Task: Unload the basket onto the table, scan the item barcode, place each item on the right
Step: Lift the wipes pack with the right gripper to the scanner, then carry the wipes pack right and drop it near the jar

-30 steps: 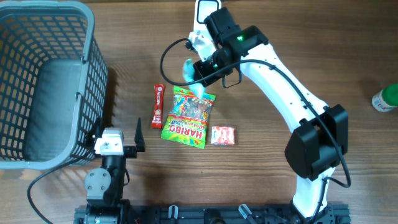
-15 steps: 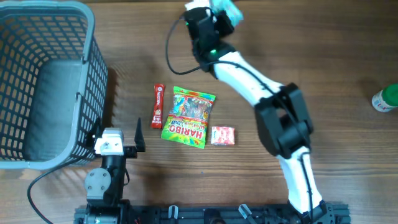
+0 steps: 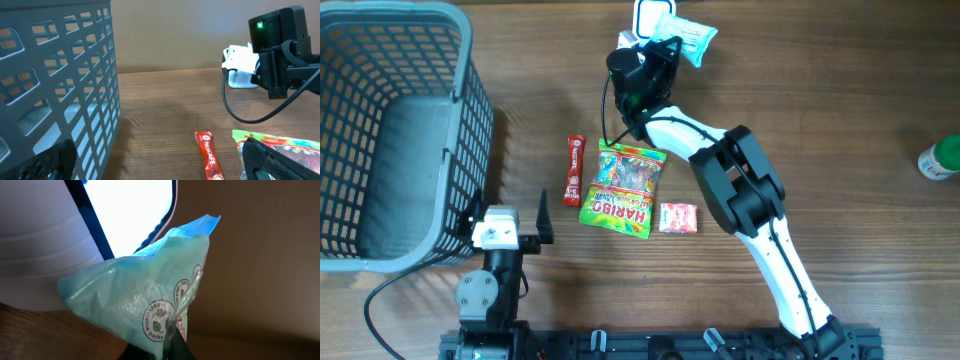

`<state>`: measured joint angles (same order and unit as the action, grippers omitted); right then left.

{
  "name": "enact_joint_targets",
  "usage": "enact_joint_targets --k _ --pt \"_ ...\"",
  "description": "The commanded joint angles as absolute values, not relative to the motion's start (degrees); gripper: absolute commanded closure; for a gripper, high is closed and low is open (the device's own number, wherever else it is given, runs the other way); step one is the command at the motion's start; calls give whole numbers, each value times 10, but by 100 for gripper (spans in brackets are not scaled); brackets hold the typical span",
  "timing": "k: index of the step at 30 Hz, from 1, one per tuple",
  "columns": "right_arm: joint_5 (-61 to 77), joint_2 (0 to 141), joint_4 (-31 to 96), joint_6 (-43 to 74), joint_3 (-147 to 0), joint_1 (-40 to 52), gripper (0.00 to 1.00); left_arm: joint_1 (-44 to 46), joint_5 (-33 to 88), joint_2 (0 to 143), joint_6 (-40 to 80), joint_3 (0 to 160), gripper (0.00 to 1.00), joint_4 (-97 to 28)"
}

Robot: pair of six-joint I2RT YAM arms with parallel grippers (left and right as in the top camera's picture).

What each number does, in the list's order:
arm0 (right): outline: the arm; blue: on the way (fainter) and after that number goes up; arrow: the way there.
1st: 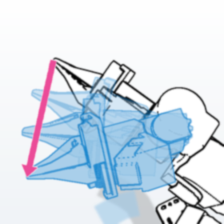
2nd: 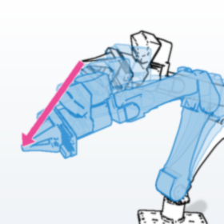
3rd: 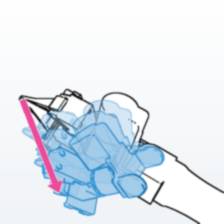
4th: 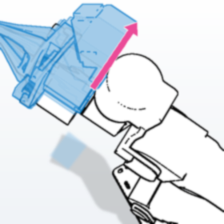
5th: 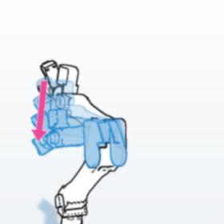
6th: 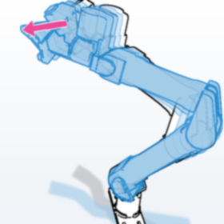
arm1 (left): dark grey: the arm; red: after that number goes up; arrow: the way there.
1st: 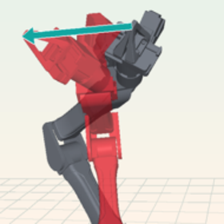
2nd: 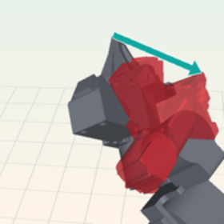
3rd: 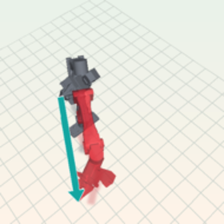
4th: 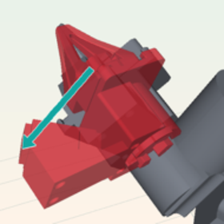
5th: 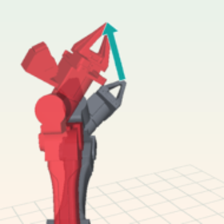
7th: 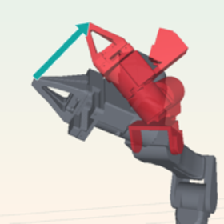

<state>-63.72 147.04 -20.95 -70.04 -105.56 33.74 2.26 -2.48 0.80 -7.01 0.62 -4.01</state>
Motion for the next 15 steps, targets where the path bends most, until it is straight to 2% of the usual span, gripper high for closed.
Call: enact_joint_targets --k 1,3,6,7,9,11,15 --pt "-656 1366 -128 -591 -1062 320 96 24 -25 4 -67 3 0 -39" --pt "-653 1287 -27 -489 -1062 299 96 24 -25 4 -67 3 0 -39" --pt "-635 1180 192 -270 -1062 229 96 24 -25 4 -67 3 0 -39" --pt "-594 1163 288 -171 -1062 192 96 24 -25 4 -67 3 0 -39" --pt "-493 1159 402 -71 -1062 134 96 24 -24 4 -67 3 0 -39" --pt "-389 1169 453 3 -1058 72 96 24 -24 4 -67 3 0 -39" --pt "-280 1198 464 46 -1046 -32 95 24 -24 4 -67 3 0 -39"
